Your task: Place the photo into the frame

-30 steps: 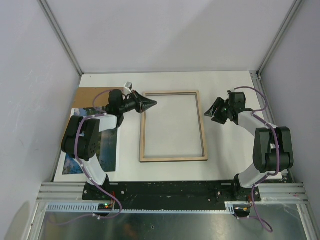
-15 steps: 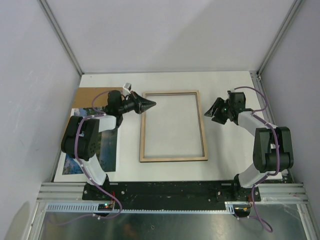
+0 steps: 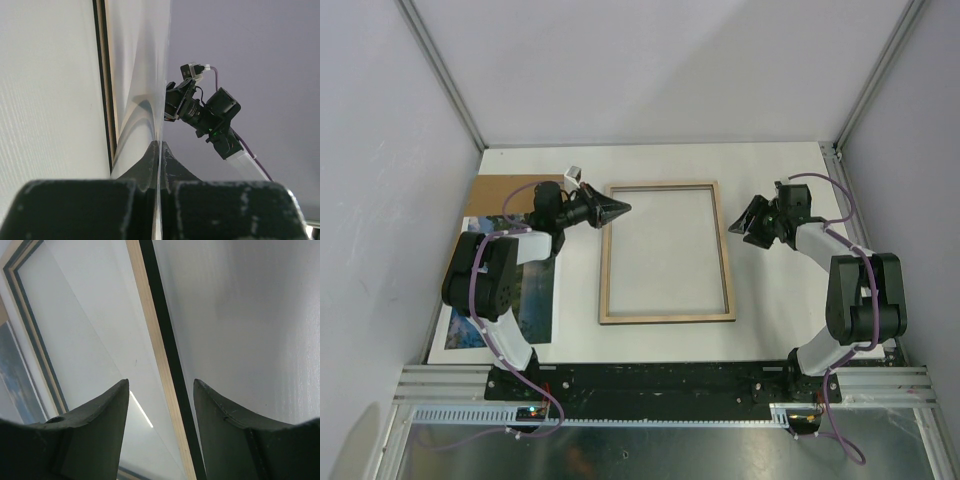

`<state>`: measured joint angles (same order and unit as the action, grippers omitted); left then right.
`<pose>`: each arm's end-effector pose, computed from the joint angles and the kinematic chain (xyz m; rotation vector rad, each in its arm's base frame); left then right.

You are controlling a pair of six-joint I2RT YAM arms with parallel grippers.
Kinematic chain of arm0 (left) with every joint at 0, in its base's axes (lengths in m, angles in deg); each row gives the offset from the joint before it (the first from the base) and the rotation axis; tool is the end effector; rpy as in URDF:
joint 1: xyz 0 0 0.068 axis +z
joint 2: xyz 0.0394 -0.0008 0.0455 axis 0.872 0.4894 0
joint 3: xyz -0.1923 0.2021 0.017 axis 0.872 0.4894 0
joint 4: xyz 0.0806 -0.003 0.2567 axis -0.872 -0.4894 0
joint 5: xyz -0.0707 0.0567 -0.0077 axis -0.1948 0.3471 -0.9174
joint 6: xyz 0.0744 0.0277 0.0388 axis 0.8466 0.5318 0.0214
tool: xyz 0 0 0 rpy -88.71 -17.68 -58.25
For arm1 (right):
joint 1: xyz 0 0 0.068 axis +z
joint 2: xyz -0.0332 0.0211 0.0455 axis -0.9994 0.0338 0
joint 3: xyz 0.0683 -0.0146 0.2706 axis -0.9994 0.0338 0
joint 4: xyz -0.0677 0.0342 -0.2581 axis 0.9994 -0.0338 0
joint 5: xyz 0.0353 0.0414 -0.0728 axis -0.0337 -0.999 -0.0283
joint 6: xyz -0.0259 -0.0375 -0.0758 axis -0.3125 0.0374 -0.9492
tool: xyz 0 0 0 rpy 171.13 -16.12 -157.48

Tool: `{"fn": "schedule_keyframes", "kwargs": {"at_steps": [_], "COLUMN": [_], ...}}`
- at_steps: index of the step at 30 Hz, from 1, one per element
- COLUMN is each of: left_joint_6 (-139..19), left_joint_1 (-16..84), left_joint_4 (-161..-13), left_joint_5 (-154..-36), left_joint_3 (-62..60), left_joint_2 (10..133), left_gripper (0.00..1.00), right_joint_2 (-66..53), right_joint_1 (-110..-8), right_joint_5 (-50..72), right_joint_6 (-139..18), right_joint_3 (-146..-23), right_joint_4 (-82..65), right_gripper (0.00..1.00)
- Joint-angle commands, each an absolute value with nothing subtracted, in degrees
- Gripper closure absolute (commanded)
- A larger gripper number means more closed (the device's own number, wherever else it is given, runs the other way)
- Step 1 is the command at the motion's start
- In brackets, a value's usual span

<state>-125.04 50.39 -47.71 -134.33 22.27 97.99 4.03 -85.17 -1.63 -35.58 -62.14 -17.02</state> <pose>0.3828 -0.1283 0.1880 -0.4768 2.0393 -1.7352 0.3613 0.0451 0.1663 0.4404 2.4068 0.6912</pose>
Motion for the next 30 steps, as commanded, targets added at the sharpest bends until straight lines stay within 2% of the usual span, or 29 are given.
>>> {"fn": "schedule_keyframes", "kwargs": {"at_steps": [1,19,30], "left_joint_6": [-125.8,-126.6,-127.0], "left_joint_1": [50.8,50.1,49.7], "left_joint_4": [-44.6,-43.1,-42.2], "left_joint_5": [-136.1,-135.6,-135.2], "left_joint_3": [22.2,22.4,22.7], "left_joint_2": [96.7,97.9,98.6], "left_gripper": [1.0,1.0,1.0], "right_joint_2": [4.7,4.7,4.8], "right_joint_1": [-85.0,-84.4,-83.0], "right_joint_5": [-1.4,-1.5,-2.5], "right_joint_6": [-36.1,-36.3,-36.8], "right_joint_3": [-61.8,-61.8,-61.8], "right_joint_4": [-15.9,-15.9,-15.4], "right_gripper": [0.41,0.41,0.35]}}
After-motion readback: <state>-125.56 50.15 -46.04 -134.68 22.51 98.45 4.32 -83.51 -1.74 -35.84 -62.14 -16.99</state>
